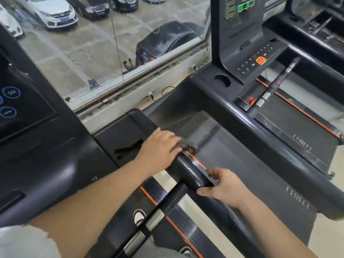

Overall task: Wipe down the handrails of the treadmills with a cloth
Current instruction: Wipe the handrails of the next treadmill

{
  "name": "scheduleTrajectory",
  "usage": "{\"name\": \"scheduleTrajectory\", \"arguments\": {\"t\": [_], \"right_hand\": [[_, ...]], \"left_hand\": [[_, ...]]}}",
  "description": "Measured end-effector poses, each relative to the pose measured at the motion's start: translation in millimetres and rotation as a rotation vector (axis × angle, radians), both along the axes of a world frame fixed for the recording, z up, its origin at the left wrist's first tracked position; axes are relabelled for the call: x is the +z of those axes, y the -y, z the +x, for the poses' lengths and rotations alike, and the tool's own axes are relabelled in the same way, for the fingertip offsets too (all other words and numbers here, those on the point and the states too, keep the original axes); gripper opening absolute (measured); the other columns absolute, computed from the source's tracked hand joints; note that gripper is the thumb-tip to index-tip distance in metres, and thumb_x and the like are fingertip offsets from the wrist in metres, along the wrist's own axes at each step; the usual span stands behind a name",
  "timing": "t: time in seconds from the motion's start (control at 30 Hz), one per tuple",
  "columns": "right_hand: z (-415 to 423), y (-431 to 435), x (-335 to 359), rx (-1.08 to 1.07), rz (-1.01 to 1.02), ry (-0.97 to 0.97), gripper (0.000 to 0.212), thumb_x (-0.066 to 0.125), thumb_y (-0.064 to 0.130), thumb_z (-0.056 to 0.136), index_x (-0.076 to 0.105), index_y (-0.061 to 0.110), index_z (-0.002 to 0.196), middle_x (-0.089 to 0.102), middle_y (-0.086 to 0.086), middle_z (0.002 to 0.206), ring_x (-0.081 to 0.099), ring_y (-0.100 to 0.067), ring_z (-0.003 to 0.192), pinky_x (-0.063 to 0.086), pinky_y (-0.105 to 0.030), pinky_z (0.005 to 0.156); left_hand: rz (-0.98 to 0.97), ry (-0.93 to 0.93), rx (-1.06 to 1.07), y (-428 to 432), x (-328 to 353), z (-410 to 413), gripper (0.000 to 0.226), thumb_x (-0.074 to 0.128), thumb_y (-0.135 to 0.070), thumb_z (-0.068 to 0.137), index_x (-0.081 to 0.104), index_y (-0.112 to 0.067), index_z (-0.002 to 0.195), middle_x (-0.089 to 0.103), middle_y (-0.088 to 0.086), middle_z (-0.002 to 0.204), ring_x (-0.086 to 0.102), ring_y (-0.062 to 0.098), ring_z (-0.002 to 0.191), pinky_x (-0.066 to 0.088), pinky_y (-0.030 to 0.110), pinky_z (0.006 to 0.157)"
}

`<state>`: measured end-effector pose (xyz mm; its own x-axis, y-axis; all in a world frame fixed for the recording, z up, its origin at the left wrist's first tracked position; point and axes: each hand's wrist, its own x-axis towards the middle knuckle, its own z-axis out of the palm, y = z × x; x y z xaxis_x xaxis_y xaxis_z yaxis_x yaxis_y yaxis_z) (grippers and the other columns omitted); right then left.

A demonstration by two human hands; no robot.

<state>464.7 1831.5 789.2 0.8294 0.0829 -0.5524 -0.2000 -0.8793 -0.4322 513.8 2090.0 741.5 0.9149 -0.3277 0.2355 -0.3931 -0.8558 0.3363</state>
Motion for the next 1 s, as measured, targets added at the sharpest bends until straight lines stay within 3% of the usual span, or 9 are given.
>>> {"name": "scheduleTrajectory", "arguments": {"t": [0.1,0.27,0.33,0.47,0.53,0.63,0.77,0.93,1.0], "right_hand": [[-14.0,18.7,-6.5,0.064,-0.112,0.007,0.054,0.081,0.064,0.054,0.061,0.022,0.082,0.063,0.008,0.075,0.060,-0.016,0.072,0.051,-0.036,0.070],[-26.7,27.5,-11.2,0.156,-0.113,0.135,0.044,0.072,0.065,0.066,0.063,0.029,0.090,0.065,0.012,0.079,0.062,-0.012,0.074,0.050,-0.030,0.064],[-27.6,26.8,-11.1,0.191,-0.123,0.118,0.043,0.071,0.065,0.071,0.060,0.029,0.091,0.063,0.013,0.084,0.060,-0.014,0.079,0.047,-0.030,0.065],[-25.2,28.2,-15.7,0.208,-0.164,0.106,0.048,0.071,0.068,0.074,0.058,0.027,0.096,0.066,0.007,0.095,0.065,-0.021,0.093,0.051,-0.030,0.074],[-24.9,26.1,-17.8,0.203,-0.185,0.115,0.051,0.071,0.067,0.074,0.060,0.026,0.102,0.068,0.005,0.100,0.066,-0.021,0.097,0.054,-0.031,0.078],[-26.9,21.1,-17.1,0.200,-0.202,0.149,0.038,0.067,0.054,0.078,0.063,0.024,0.102,0.070,0.003,0.101,0.068,-0.021,0.096,0.055,-0.030,0.076],[-25.9,16.8,-13.8,0.191,-0.224,0.139,0.043,0.071,0.053,0.081,0.063,0.023,0.111,0.069,0.003,0.109,0.067,-0.023,0.106,0.052,-0.029,0.078],[-23.2,14.1,-14.4,0.146,-0.236,0.045,0.048,0.076,0.058,0.075,0.062,0.027,0.108,0.067,0.005,0.104,0.065,-0.022,0.100,0.056,-0.035,0.082],[-23.4,12.5,-14.0,0.139,-0.241,0.065,0.044,0.075,0.053,0.074,0.063,0.026,0.107,0.069,0.005,0.102,0.066,-0.022,0.096,0.055,-0.033,0.076]], "left_hand": [[0.007,-0.024,0.299,35.6,0.8,-17.7,0.028,0.061,-0.038,0.095,0.070,-0.016,0.111,0.064,0.003,0.113,0.059,0.027,0.111,0.037,0.048,0.115],[-0.119,-0.052,-0.199,97.6,-11.6,-80.4,0.035,0.063,-0.040,0.093,0.070,-0.016,0.118,0.066,0.003,0.125,0.058,0.022,0.118,0.033,0.039,0.119],[-0.059,-0.065,-0.204,82.5,-10.4,-62.9,0.039,0.058,-0.044,0.095,0.069,-0.018,0.123,0.066,0.000,0.126,0.058,0.021,0.119,0.032,0.042,0.121],[-0.013,-0.060,0.361,58.5,-4.8,-38.6,0.035,0.060,-0.039,0.099,0.067,-0.018,0.126,0.065,0.002,0.130,0.057,0.026,0.125,0.031,0.049,0.120],[-0.061,-0.048,0.498,87.1,-8.1,-57.1,0.033,0.064,-0.033,0.097,0.069,-0.012,0.122,0.064,0.008,0.132,0.056,0.030,0.126,0.033,0.051,0.120],[-0.174,-0.040,0.189,120.3,-16.9,-99.7,0.036,0.061,-0.036,0.096,0.069,-0.013,0.123,0.062,0.007,0.136,0.055,0.027,0.129,0.030,0.045,0.122],[-0.046,-0.029,-0.218,76.3,-10.6,-76.0,0.044,0.055,-0.046,0.096,0.067,-0.018,0.128,0.064,0.002,0.135,0.057,0.020,0.126,0.031,0.044,0.121],[-0.022,-0.076,0.368,62.6,-6.0,-37.3,0.036,0.055,-0.042,0.098,0.066,-0.018,0.122,0.064,0.002,0.123,0.058,0.028,0.119,0.031,0.051,0.119],[-0.074,-0.039,0.279,97.2,-9.4,-64.3,0.033,0.061,-0.038,0.093,0.069,-0.015,0.115,0.065,0.004,0.120,0.059,0.029,0.116,0.034,0.047,0.117]]}}
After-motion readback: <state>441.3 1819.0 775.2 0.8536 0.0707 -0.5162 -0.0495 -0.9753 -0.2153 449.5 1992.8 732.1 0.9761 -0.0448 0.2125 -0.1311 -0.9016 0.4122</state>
